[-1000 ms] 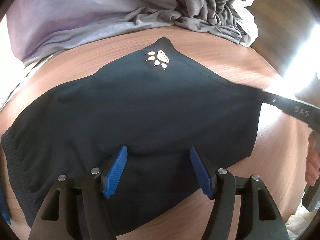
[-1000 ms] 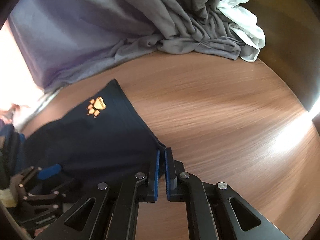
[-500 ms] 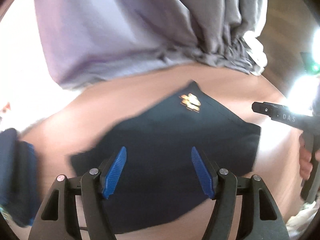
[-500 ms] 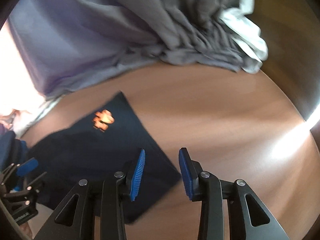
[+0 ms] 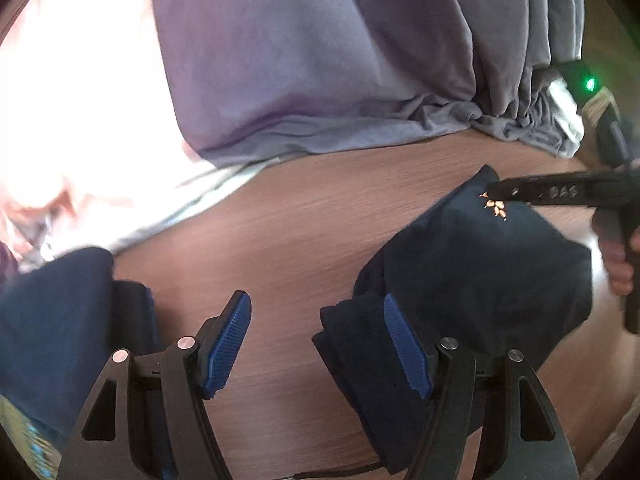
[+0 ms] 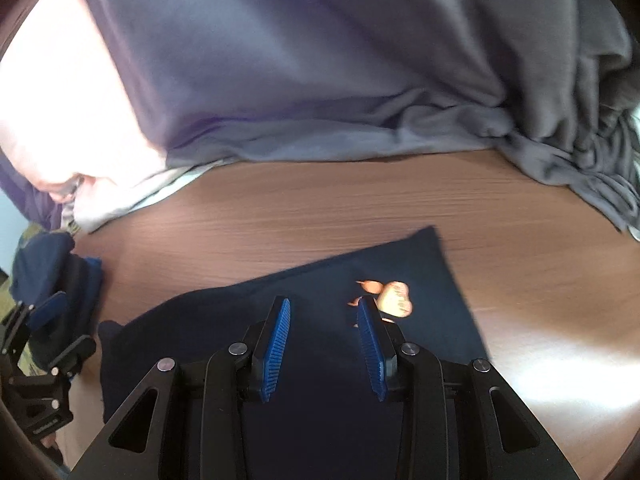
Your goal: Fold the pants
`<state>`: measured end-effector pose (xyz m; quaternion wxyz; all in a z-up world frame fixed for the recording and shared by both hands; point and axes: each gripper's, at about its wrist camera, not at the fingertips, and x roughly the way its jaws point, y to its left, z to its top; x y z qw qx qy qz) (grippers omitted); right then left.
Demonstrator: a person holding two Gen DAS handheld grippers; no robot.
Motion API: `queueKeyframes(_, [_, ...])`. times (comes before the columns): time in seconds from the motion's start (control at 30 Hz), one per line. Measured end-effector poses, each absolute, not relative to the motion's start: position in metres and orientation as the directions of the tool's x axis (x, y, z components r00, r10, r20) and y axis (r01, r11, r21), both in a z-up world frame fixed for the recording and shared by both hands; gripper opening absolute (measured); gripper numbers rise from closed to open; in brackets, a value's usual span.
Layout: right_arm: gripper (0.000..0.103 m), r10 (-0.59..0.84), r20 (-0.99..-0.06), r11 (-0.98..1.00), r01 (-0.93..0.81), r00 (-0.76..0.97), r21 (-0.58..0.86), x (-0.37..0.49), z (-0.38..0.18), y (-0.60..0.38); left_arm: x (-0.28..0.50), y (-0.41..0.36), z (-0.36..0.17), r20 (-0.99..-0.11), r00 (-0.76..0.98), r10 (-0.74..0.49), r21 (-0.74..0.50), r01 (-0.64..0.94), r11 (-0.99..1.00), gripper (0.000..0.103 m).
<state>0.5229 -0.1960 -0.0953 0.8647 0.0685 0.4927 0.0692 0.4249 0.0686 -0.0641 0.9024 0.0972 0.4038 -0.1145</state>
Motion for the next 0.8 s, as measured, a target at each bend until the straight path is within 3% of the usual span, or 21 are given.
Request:
queueKeyframes(0.1, [0.036, 0.197, -0.850, 0.980, -0.081, 0.488, 0.181, 0.528, -0.102, -0.185, 0.430, 0.081, -0.071, -0.757, 0.618, -0.211, -0.024, 0.296, 0.955, 0.068])
queueKeyframes(0.2, [0.036, 0.190, -0.860, 0.982, -0.106, 0.475, 0.158, 0.532, -0.109, -0.177, 0.440, 0.088, -0.084, -0.761, 0.589, -0.271, -0.115, 0.289, 0.950, 0.061])
queueKeyframes(0.4, [0.036, 0.189, -0.873, 0.981, -0.132, 0.450, 0.144, 0.545, -0.120, -0.168, 0.449, 0.093, -0.105, -0.736, 0.544, -0.402, -0.282, 0.294, 0.913, 0.060])
queueKeyframes(0.57, [0.036, 0.187, -0.882, 0.980, -0.142, 0.433, 0.138, 0.554, -0.128, -0.162, 0.457, 0.093, -0.119, -0.717, 0.514, -0.470, -0.385, 0.269, 0.883, 0.060])
queueKeyframes(0.73, [0.036, 0.187, -0.888, 0.980, -0.136, 0.421, 0.142, 0.558, -0.133, -0.162, 0.463, 0.091, -0.126, -0.709, 0.500, -0.497, -0.414, 0.274, 0.868, 0.059])
queueKeyframes(0.8, [0.036, 0.185, -0.891, 0.981, -0.135, 0.415, 0.140, 0.559, -0.136, -0.162, 0.465, 0.091, -0.128, -0.704, 0.487, -0.516, -0.436, 0.277, 0.856, 0.050])
